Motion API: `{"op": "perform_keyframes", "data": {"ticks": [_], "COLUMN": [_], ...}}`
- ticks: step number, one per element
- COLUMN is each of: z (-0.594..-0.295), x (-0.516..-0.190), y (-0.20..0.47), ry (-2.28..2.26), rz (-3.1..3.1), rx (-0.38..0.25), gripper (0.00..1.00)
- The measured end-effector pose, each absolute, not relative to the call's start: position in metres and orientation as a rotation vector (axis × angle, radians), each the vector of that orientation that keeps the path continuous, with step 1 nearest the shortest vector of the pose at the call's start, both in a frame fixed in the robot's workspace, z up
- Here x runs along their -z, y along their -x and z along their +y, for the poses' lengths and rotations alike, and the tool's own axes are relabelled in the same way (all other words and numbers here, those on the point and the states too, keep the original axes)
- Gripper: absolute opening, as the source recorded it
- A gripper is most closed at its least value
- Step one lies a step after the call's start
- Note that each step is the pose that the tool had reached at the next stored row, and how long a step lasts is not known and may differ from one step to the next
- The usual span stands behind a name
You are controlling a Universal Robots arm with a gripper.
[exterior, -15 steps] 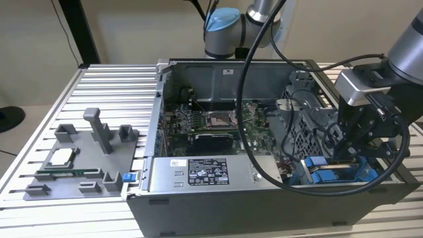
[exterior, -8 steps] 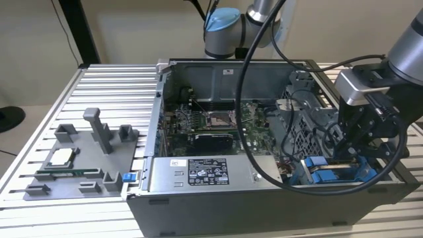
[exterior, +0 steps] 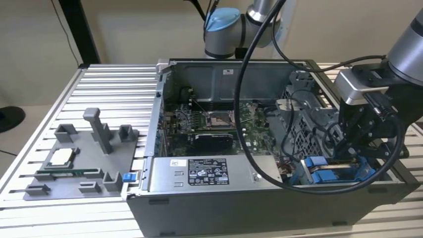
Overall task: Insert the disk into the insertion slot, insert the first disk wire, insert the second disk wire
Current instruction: 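Insert the second disk wire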
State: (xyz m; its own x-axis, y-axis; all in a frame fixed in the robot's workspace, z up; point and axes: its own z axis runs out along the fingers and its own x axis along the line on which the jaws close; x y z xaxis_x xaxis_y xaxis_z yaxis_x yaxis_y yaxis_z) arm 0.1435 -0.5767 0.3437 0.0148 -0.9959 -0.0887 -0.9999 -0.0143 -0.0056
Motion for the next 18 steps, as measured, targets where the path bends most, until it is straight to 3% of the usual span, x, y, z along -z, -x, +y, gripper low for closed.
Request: {"op": "perform_keyframes", "data": {"ticks": [18], "z": [-0.5769], "x": [-0.3392], "y": [-0.1433], "ry": [2.184], "rz": [2.175], "rx": [-0.078], "gripper": [0.0]}}
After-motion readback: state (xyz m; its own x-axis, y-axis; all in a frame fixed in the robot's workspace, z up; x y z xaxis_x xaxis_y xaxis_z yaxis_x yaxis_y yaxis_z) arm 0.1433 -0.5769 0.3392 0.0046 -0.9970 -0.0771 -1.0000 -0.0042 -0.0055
